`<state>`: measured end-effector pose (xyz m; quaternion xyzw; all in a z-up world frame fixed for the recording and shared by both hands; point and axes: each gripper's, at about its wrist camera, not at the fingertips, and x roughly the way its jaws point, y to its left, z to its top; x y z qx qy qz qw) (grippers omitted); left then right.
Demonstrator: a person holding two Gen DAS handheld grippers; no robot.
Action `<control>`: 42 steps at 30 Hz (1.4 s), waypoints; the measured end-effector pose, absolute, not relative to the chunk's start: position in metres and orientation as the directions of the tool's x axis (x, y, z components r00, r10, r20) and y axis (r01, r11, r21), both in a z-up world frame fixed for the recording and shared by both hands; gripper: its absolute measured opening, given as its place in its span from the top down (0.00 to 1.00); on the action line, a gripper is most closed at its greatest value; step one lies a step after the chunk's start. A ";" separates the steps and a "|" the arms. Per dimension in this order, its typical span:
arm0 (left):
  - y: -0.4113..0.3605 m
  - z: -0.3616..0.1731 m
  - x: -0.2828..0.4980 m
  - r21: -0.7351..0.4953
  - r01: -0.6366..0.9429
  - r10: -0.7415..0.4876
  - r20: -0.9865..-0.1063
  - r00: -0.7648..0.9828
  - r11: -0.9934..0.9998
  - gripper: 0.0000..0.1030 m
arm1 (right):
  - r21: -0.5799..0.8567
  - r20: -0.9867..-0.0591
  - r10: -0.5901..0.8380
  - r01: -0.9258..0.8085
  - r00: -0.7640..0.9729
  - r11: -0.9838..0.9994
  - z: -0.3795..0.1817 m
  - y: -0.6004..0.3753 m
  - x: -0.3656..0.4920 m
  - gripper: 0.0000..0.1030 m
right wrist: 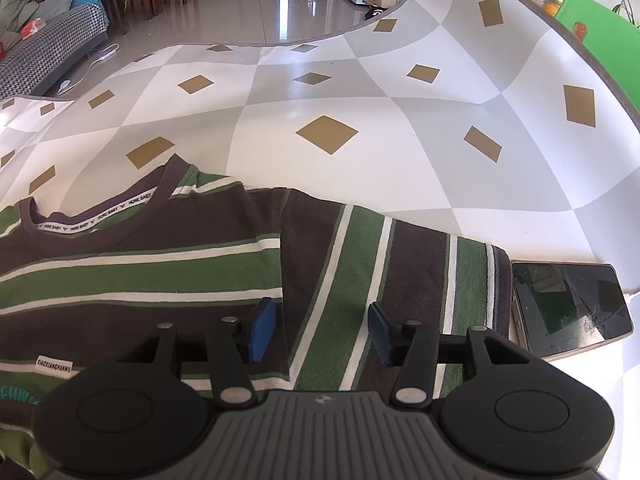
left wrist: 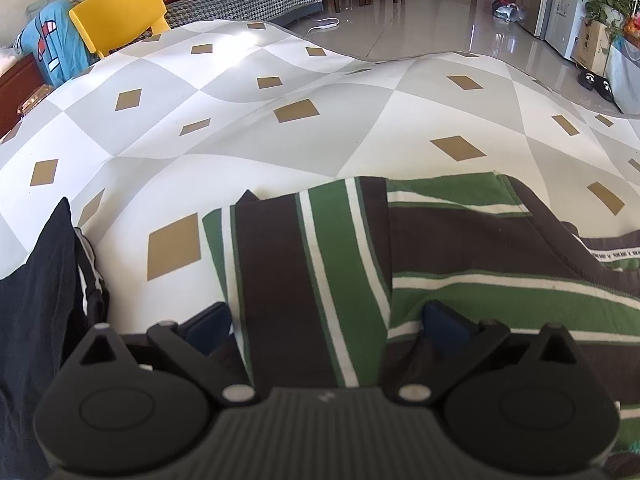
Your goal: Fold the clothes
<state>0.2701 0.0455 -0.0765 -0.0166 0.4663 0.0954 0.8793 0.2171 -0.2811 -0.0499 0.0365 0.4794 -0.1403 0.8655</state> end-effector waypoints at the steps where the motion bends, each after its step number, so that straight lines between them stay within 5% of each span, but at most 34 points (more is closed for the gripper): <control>1: 0.046 -0.076 0.271 0.059 -0.184 0.152 -0.824 0.546 0.981 0.00 | -0.067 -0.842 -0.203 0.276 0.499 0.959 -0.049 -0.281 0.217 0.53; 6: 0.043 -0.070 0.264 0.064 -0.157 0.140 -0.829 0.542 0.985 0.06 | -0.047 -0.853 -0.177 0.266 0.492 0.963 -0.045 -0.279 0.214 0.53; 42: 0.056 -0.044 0.100 -0.082 -0.127 -0.007 -0.865 0.502 0.989 0.04 | 0.311 -0.841 0.253 0.045 0.479 0.949 -0.026 -0.171 0.058 0.53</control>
